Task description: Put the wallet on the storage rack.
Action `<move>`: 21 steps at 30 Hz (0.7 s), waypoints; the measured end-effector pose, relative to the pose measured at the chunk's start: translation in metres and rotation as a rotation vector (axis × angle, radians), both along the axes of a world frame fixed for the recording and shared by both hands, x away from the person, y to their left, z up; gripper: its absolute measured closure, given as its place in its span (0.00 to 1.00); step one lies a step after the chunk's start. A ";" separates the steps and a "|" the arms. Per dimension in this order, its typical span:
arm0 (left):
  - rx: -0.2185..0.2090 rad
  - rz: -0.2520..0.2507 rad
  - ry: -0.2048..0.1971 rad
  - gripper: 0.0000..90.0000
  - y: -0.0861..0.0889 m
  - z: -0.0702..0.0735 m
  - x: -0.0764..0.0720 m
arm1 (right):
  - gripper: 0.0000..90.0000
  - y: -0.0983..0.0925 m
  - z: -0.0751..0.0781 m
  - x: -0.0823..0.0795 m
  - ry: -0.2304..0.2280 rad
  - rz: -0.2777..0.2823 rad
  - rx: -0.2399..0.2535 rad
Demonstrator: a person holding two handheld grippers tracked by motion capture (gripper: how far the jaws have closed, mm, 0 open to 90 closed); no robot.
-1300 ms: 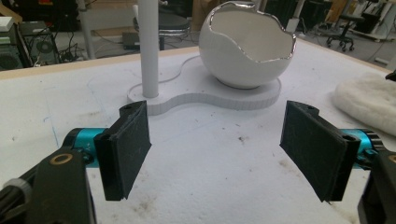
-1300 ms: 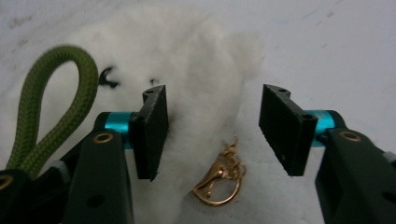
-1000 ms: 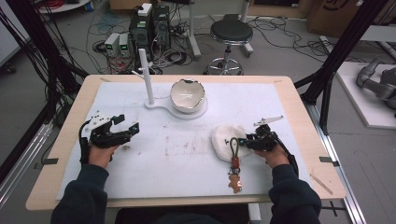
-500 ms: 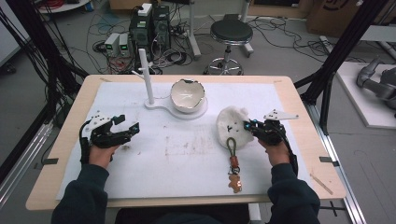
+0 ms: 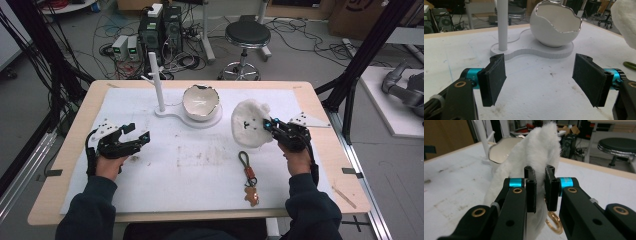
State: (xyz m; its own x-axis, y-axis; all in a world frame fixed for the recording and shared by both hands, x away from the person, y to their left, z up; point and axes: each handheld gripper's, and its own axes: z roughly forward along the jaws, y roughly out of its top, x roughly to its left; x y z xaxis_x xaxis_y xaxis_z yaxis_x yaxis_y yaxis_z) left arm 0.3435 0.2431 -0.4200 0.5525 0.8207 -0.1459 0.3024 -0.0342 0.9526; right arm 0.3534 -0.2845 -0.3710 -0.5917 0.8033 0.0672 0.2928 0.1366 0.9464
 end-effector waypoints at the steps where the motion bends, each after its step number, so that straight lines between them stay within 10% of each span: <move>1: -0.007 -0.005 -0.001 0.29 -0.001 0.000 0.000 | 0.92 0.000 0.000 0.000 0.000 0.000 0.000; 10: -0.116 -0.130 0.008 0.26 -0.029 0.008 -0.001 | 0.92 0.044 0.007 0.001 -0.027 0.149 0.041; 21: -0.045 -0.174 0.009 0.27 -0.051 0.006 -0.002 | 0.92 0.077 0.008 0.008 -0.043 0.195 0.005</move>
State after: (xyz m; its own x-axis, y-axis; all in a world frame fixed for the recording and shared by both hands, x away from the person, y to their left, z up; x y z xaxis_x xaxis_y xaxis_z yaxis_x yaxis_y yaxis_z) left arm 0.3414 0.1923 -0.4137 0.6843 0.7052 -0.1859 0.3037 -0.0439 0.9517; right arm 0.3618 -0.2074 -0.3633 -0.7386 0.6728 0.0421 0.2206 0.1822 0.9582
